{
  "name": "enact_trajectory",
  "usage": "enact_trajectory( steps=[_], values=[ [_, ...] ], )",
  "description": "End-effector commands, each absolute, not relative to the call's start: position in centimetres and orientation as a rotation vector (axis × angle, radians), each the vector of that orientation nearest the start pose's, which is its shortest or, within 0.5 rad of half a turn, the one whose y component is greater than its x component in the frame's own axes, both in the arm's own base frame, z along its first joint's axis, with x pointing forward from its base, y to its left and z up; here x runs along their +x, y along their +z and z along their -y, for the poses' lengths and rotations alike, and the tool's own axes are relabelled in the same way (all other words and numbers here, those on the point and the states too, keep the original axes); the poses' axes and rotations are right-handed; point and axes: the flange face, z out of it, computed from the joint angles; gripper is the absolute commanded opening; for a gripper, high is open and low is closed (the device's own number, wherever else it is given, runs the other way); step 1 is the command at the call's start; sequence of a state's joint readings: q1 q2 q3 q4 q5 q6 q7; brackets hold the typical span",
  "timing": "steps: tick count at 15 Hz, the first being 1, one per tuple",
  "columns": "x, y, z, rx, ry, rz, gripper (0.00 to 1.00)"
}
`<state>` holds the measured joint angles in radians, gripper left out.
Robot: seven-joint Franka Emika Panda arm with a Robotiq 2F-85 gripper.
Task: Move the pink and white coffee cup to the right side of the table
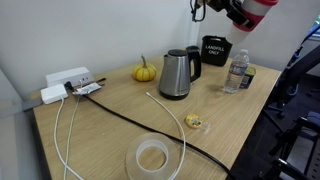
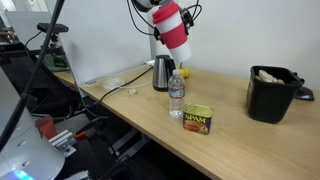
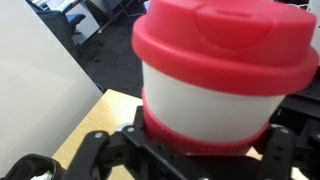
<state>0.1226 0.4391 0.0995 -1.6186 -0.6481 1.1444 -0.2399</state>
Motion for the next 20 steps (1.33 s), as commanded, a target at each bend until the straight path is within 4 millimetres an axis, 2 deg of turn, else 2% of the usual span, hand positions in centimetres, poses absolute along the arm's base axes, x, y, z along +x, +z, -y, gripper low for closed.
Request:
enact_trajectory(
  steps=[1,9,10,13,16,20],
  values=[
    [57.4,36.4,-4.1,2.214,-1.122,-0.559,0.92],
    [57.4,36.4,-4.1,2.214,-1.122,-0.559,0.92],
    [57.4,36.4,-4.1,2.214,-1.122,-0.559,0.67],
    [57.9,36.6,-3.7,2.204,-1.115,-0.578,0.67],
    [59.5,35.9,-2.4,2.179,-1.101,-0.633,0.67],
    [61.8,33.7,-0.6,2.178,-1.107,-0.722,0.67]
  ],
)
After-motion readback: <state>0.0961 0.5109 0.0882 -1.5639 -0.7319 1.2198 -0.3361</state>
